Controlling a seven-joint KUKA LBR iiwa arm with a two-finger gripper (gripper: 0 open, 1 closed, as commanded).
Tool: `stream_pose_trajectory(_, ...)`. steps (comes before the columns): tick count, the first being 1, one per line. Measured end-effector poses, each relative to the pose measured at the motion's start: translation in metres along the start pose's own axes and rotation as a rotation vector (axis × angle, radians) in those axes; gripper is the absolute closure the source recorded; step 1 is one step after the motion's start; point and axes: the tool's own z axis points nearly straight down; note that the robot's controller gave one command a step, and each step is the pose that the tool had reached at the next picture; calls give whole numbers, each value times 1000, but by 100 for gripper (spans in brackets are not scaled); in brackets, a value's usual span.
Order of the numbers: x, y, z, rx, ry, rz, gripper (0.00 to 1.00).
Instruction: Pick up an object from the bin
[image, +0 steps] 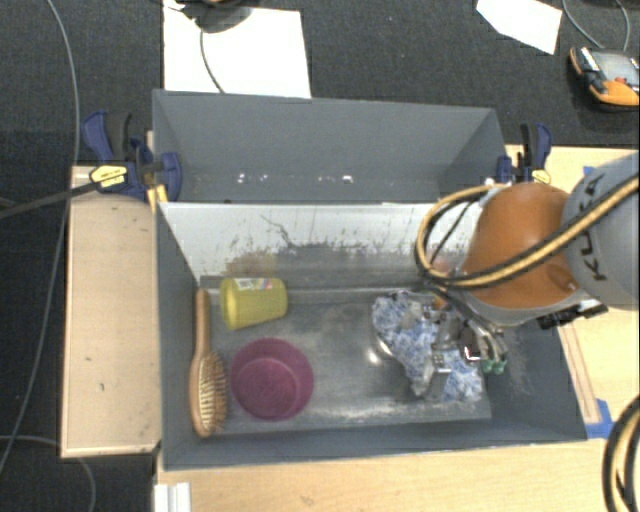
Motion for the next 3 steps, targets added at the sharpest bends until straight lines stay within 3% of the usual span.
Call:
stream_pose_trajectory(1,0,0,0,0,0,0,0)
stream_pose_trajectory(2,1,-8,-107,0,-4,20,100)
stream_pose_trajectory(3,1,-8,-107,0,-3,20,100)
